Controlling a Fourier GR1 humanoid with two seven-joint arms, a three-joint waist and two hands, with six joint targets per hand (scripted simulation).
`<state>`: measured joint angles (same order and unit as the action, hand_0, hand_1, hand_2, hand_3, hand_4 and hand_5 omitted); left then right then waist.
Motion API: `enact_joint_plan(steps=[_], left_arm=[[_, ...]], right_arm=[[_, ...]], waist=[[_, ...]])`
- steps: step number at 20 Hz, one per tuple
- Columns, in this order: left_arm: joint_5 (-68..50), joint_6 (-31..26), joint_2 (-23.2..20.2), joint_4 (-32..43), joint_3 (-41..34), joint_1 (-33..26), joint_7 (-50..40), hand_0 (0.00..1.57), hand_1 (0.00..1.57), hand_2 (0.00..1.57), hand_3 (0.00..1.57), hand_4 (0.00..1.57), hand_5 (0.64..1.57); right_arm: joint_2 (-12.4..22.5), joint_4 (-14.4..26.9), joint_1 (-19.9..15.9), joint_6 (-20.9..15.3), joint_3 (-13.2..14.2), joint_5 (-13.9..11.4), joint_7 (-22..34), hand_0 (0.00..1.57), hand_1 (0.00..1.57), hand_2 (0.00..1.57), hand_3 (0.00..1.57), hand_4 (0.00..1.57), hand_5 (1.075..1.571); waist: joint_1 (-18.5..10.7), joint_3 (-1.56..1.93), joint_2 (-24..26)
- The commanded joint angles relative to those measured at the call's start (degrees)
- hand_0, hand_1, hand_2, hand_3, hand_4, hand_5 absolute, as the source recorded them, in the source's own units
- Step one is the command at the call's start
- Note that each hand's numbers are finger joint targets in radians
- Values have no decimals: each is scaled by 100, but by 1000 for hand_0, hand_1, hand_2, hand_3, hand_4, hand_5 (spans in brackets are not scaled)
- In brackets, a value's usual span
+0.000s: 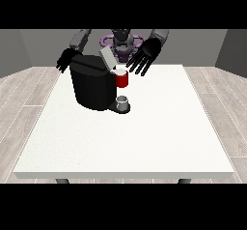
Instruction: Insert the coffee pod into the coffee machine and close the lid
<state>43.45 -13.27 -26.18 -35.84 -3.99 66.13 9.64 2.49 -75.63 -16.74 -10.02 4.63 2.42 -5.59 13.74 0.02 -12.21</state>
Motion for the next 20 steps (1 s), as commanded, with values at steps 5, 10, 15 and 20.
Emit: enact_joint_plan(steps=[5,10,15,20], left_arm=[[-332,-20,830,-275,-95,-590,-244,0,0,0,0,0,1571],[-1394,241,1316,-386,-1020,-975,-25,0,0,0,0,79,1571],[-2234,-173,1744,-371,-1510,-1802,260,0,0,0,0,0,1571],[-2452,-14,2005,-570,-1572,-2581,213,0,0,0,0,191,1571]], right_arm=[[16,425,372,-180,199,-3,2,0,0,0,0,392,1571],[100,553,641,-60,467,223,-234,0,0,0,0,387,1571],[248,538,1094,-25,581,267,-57,0,0,0,0,398,1571],[171,234,1526,28,319,102,-134,0,0,0,0,492,1571]], waist=[[-514,-1,836],[-911,-4,1127],[-1310,-6,1925],[-1399,-3,2484]])
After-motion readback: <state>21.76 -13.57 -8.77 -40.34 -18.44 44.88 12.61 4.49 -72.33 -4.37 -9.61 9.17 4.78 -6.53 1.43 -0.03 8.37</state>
